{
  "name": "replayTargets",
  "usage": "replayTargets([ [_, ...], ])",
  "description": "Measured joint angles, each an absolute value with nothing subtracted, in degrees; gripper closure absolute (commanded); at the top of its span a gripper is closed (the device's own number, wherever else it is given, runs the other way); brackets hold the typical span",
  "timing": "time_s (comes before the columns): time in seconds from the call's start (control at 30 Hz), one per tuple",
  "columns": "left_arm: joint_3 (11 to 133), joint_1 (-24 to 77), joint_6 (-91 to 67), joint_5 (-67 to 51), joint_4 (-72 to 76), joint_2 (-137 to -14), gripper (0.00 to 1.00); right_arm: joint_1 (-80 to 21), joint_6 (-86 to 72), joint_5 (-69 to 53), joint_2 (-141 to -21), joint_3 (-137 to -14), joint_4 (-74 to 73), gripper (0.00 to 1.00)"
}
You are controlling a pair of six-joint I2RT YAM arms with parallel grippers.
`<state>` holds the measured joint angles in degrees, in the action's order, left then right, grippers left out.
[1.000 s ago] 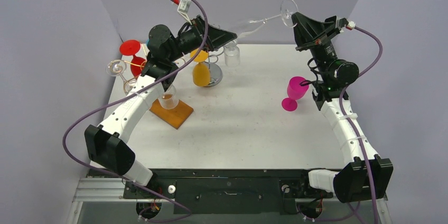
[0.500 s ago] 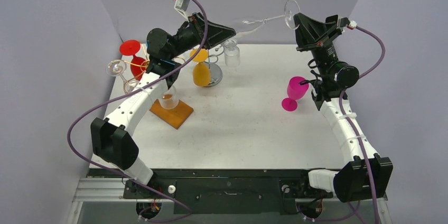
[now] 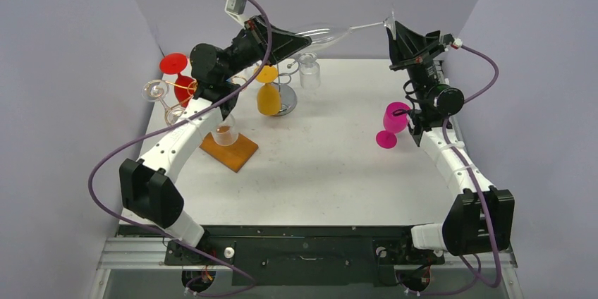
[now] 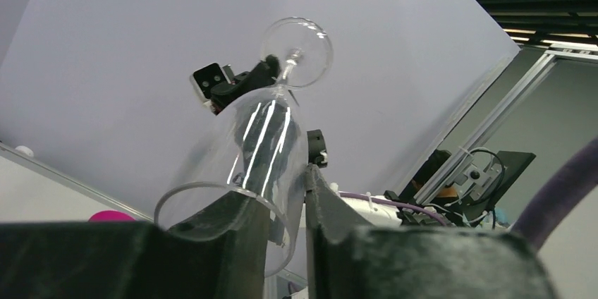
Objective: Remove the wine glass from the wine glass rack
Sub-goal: Place the wine glass at the center of the board.
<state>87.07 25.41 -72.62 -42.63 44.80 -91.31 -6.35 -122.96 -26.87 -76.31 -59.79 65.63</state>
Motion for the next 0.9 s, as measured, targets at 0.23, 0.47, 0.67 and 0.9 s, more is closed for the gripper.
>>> replayTargets([
  [0.23,87.1,26.7,-67.5,-41.7,36.2,-86.1,1.00,-5.8,-122.9,-27.7,-76.1,-57.8,60.9,0.87],
  [0.47,92.8,28.9,-54.9,-36.7,12.9,-83.2,1.00,-1.0,-111.5,-32.9,-68.3,-59.8,33.5,0.44],
  [0.67,103.9,33.8,-41.7,-26.1,-11.4,-83.3,1.00,9.8,-89.1,-34.0,-62.3,-69.1,8.2,0.22],
  [0.9,126.2,44.1,-30.9,-12.3,-36.3,-91.0,1.00,16.2,-64.2,-29.6,-61.0,-81.0,-19.0,0.20],
])
